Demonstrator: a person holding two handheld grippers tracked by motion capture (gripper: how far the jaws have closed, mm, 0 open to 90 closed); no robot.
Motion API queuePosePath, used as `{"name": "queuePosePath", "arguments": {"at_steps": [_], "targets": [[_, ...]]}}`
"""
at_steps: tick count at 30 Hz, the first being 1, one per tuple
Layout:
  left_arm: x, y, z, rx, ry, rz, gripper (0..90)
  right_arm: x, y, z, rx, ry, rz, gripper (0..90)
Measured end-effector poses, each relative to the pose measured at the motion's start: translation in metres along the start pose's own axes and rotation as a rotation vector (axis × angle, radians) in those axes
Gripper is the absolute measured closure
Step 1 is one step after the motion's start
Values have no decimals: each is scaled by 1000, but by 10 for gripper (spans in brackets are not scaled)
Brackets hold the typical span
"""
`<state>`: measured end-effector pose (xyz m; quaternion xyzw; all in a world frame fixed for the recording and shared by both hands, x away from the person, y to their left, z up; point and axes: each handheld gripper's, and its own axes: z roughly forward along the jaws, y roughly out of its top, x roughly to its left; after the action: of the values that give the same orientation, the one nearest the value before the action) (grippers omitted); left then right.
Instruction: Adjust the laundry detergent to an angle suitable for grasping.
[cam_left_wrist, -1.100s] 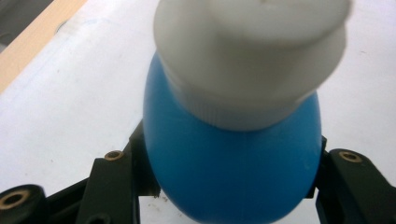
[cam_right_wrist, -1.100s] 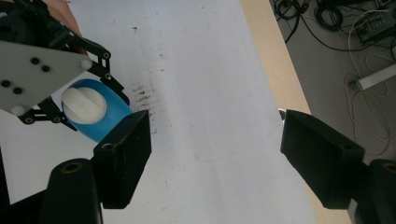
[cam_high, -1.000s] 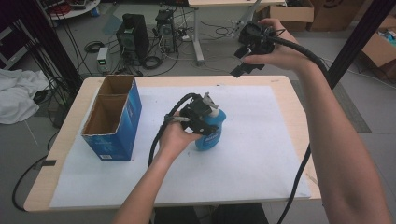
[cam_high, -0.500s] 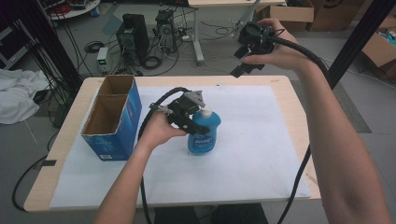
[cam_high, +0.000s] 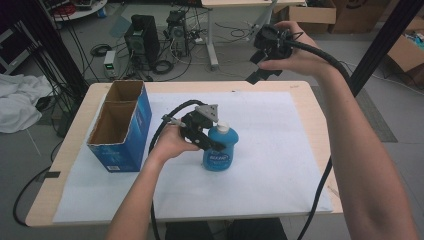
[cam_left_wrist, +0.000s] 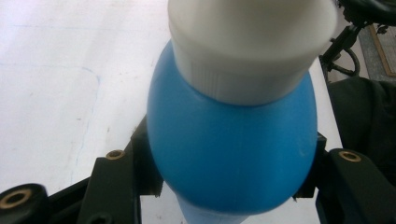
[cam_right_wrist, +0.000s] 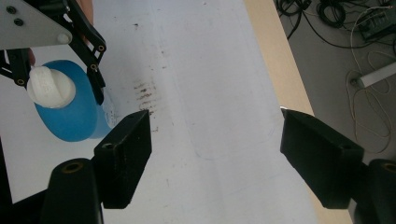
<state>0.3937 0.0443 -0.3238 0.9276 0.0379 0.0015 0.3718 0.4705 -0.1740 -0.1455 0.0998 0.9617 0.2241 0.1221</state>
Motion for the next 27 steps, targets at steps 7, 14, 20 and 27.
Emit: {"name": "queuePosePath", "arguments": {"at_steps": [7,14,20,27], "targets": [[0,-7,2,-18,-8,-8,440,-1,-2,0,4,0,3,249],[-3,-10,-1,-1,4,-7,431,-1,-1,1,2,2,2,249],[-7,-12,-3,24,18,-2,428,1,0,0,2,2,-4,254],[-8,-12,-4,45,29,13,391,3,2,1,7,4,-7,254]]}}
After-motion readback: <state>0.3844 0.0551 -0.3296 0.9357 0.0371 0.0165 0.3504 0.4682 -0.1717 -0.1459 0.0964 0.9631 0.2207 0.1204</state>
